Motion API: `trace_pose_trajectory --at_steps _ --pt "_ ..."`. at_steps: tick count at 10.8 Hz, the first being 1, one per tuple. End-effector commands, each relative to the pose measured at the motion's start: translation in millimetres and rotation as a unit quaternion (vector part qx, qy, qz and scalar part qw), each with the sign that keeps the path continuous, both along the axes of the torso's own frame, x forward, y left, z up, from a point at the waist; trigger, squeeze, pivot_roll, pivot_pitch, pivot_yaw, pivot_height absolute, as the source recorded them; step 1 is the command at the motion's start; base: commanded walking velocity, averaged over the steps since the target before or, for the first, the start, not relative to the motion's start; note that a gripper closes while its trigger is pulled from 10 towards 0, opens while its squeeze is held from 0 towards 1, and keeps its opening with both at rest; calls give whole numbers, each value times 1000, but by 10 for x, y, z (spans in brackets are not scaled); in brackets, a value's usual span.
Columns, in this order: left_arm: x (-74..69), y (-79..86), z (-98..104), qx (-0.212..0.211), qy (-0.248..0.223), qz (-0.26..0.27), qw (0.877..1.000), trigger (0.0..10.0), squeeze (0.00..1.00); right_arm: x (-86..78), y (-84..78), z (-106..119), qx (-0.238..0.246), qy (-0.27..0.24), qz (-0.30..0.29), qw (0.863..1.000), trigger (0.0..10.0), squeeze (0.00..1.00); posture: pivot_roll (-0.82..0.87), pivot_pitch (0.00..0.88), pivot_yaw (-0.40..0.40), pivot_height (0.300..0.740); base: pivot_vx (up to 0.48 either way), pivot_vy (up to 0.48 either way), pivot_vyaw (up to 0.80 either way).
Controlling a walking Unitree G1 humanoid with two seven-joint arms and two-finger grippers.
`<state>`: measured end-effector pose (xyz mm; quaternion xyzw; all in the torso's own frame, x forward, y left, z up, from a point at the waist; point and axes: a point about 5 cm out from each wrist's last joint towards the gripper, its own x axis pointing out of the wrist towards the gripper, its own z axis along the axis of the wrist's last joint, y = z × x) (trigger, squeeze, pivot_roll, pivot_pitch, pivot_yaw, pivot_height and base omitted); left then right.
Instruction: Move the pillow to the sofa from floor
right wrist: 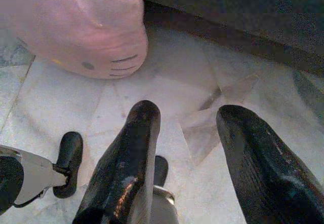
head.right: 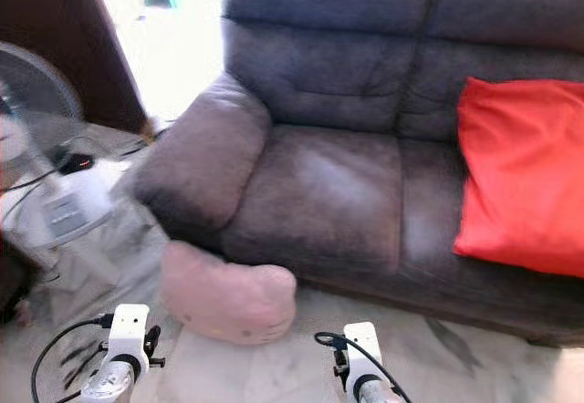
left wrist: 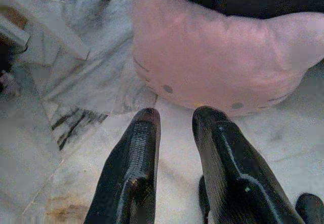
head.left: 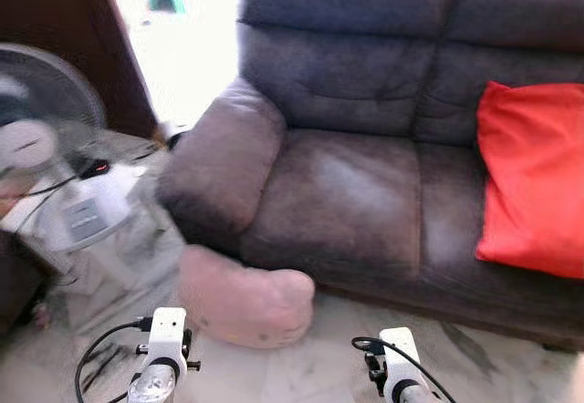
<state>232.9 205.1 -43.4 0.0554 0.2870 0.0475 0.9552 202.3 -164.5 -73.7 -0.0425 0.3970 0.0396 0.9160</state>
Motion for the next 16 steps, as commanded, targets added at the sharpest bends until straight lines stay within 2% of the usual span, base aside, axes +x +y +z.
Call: trace_pose_trajectory --at_steps 1,16 --pt "-95 46 -68 0 24 6 1000 10000 0 -50 24 -32 2 12 2 1000 10000 0 173 163 1 740 0 281 0" --pt "-63 50 -50 1 23 2 1000 10000 0 -26 66 -20 5 6 4 1000 10000 0 176 151 5 740 0 295 0"
